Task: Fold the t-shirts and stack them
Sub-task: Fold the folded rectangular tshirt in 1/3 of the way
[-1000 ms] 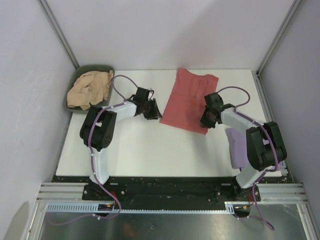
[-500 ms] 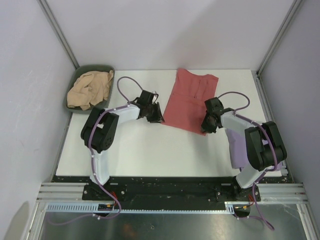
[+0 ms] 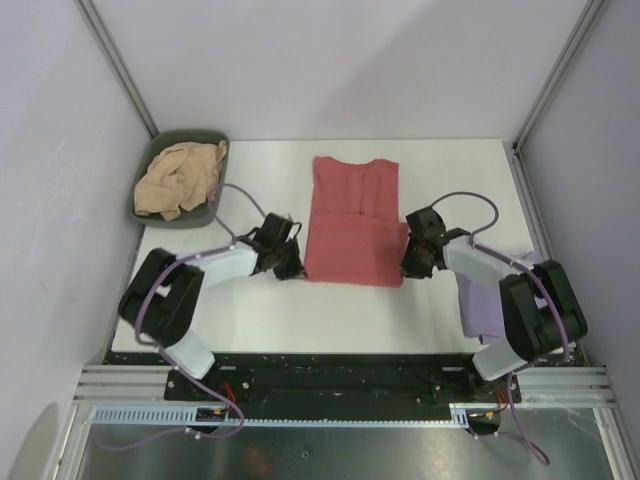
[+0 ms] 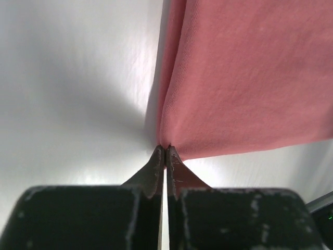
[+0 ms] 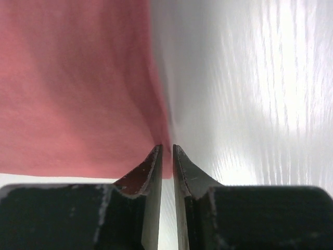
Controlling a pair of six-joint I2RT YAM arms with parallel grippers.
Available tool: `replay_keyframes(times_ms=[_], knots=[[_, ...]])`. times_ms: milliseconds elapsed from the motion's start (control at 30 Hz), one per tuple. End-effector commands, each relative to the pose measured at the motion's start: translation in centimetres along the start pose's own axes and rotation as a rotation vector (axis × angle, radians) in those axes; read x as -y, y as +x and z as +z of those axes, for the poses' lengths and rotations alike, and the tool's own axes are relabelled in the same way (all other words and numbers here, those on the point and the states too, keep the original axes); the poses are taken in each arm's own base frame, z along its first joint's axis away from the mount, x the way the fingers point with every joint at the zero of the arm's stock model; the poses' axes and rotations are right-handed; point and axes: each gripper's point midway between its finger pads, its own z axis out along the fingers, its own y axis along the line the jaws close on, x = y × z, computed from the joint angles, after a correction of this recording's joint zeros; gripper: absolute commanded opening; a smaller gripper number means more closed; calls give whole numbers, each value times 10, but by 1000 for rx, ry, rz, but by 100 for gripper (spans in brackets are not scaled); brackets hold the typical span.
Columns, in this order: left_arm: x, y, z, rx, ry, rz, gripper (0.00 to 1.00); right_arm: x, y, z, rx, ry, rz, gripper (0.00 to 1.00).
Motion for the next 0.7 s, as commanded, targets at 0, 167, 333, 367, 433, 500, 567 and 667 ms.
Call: replay_keyframes(times_ms=[0, 167, 333, 367, 433, 500, 567, 667], knots=[[-30, 42, -25, -20, -55, -57, 0, 4, 31, -23, -10, -14, -53, 19], [-48, 79, -44, -55, -28, -56, 28, -6, 56, -48, -11, -68, -90, 20], [-37, 53, -71, 56, 10, 4, 48, -12, 36, -66, 61, -137, -62, 25], [-33, 41, -76, 87, 13, 19, 49, -13, 30, -66, 71, -149, -52, 25], [-26, 17, -82, 134, 20, 39, 50, -16, 19, -64, 91, -170, -39, 27], [-16, -6, -84, 151, 38, 54, 49, -20, 10, -60, 104, -176, -33, 28], [-2, -32, -82, 171, 52, 78, 46, -25, 4, -55, 103, -175, -32, 28], [14, -63, -70, 184, 56, 97, 39, -31, -2, -49, 105, -176, -30, 27]])
